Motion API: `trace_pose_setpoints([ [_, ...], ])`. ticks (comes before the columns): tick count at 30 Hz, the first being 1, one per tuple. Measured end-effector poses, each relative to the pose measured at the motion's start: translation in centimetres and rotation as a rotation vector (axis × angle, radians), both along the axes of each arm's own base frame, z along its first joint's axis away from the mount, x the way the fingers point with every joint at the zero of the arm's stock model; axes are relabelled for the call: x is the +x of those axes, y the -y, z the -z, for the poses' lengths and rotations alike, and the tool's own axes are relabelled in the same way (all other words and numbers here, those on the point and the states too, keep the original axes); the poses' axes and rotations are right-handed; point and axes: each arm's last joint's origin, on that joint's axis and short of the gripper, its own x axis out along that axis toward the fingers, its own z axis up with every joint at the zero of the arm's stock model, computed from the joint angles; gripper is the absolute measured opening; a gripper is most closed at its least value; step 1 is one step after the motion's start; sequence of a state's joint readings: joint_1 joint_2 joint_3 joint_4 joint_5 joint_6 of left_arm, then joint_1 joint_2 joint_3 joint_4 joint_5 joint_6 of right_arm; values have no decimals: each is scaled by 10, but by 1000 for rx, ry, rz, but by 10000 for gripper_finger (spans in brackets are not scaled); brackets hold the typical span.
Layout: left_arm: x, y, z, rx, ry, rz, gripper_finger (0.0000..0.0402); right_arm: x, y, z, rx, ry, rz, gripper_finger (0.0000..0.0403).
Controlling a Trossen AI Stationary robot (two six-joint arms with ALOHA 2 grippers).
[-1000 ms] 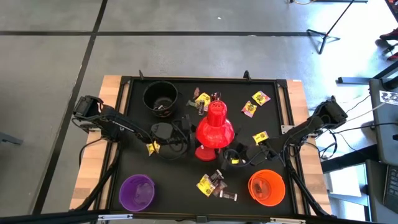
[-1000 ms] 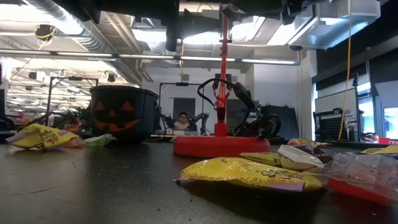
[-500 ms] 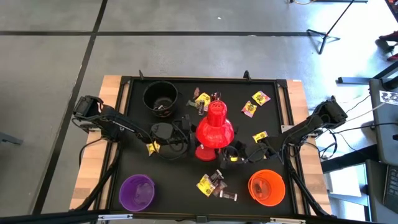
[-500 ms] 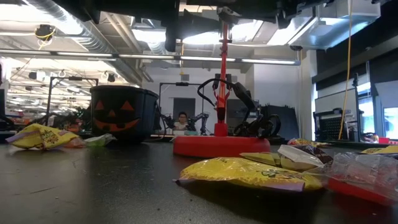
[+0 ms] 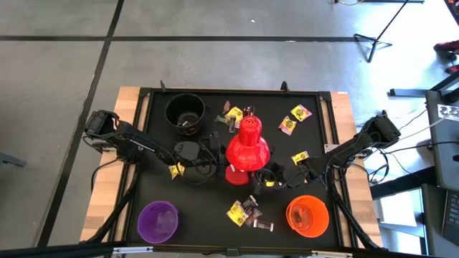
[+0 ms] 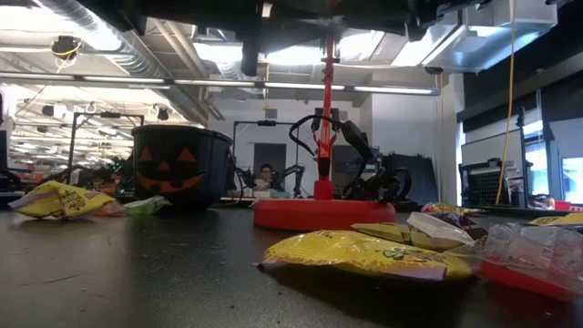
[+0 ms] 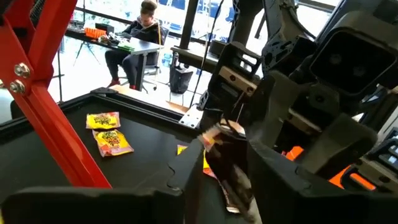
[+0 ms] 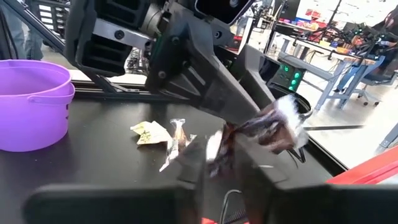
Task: Organize candy in baskets
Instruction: Put the brown chocolate bar into the black bucket
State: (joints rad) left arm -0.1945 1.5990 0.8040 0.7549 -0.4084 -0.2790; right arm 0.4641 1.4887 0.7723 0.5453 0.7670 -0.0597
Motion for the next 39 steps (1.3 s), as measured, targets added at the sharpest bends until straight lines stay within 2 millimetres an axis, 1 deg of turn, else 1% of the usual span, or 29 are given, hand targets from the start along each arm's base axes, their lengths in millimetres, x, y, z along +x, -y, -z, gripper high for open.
trace_pose_setpoints([
  [5,0,0,2,5,-19,0,98,0,0,0,-1,1,4,179],
  [7,0,0,2,6,-23,-1,91,0,0,0,-3,0,5,200],
  [10,0,0,2,6,-23,-1,81,0,0,0,-5,-1,7,219],
  [15,0,0,4,9,-41,1,65,0,0,0,-6,-2,6,224],
  [18,-1,1,9,17,-98,46,61,0,0,1,-10,-9,6,224],
  [23,-4,8,25,10,-264,226,60,-1,0,4,-27,-42,7,224],
  [27,-13,22,39,9,-416,277,62,-1,0,4,-28,-43,8,224],
  [30,-20,37,45,36,-486,302,74,-1,0,4,-27,-43,8,224],
  [32,-24,47,46,56,-500,311,90,-1,0,4,-27,-42,8,224],
  [39,-32,73,48,171,-486,334,174,-1,0,4,-26,-39,9,225],
])
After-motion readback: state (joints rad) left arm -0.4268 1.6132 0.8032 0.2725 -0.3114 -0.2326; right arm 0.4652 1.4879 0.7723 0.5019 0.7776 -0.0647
